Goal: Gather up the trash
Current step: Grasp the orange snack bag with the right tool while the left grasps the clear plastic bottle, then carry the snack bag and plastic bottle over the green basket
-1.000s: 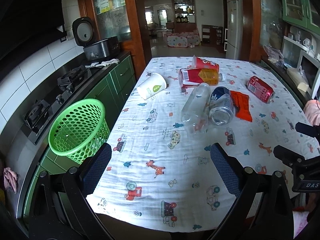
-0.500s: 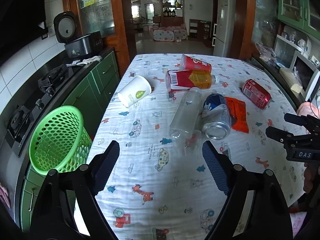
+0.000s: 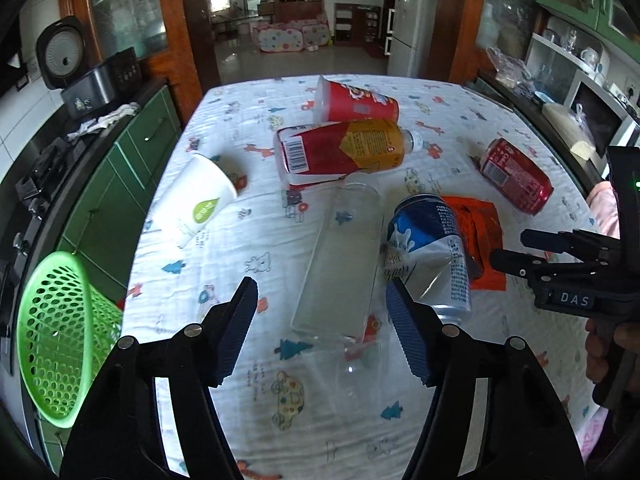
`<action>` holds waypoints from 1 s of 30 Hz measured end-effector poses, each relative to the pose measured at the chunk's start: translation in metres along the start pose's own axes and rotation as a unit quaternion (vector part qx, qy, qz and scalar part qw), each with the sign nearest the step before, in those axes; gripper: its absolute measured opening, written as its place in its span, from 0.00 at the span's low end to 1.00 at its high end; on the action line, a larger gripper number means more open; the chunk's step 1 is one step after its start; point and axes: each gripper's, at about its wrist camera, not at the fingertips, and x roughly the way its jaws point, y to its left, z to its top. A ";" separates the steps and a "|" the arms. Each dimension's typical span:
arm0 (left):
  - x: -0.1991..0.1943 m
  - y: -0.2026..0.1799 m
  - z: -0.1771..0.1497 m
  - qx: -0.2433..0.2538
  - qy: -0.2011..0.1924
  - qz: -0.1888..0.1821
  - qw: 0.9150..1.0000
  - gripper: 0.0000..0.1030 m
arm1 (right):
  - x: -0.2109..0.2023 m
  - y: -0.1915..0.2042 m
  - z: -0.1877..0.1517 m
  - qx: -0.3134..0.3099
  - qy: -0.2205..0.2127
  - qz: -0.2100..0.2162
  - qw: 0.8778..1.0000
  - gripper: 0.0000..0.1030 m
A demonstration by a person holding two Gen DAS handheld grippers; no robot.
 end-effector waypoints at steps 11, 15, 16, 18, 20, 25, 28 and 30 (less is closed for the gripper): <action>0.044 -0.004 0.015 0.019 0.044 -0.029 0.998 0.64 | 0.039 -0.006 0.010 0.010 0.036 0.023 0.999 0.51; 0.062 -0.001 0.017 0.015 0.063 -0.038 0.997 0.64 | 0.041 -0.007 0.012 0.005 0.037 0.020 0.999 0.45; 0.065 0.000 0.018 0.015 0.066 -0.040 0.997 0.64 | 0.041 -0.007 0.012 0.003 0.034 0.016 0.999 0.41; 0.073 0.001 0.018 0.013 0.074 -0.044 0.996 0.64 | 0.041 -0.009 0.013 0.005 0.033 0.017 0.999 0.37; 0.079 0.001 0.019 0.016 0.080 -0.044 0.996 0.64 | 0.041 -0.012 0.013 0.008 0.036 0.018 0.999 0.31; 0.088 -0.003 0.019 0.019 0.085 -0.061 0.994 0.54 | 0.034 -0.012 0.012 0.002 0.028 0.012 1.000 0.24; 0.088 -0.004 0.020 0.023 0.081 -0.061 0.995 0.53 | 0.029 -0.013 0.012 0.000 0.023 0.006 1.000 0.22; 0.088 -0.003 0.020 0.020 0.080 -0.065 0.995 0.53 | 0.023 -0.013 0.013 0.000 0.016 0.005 1.000 0.22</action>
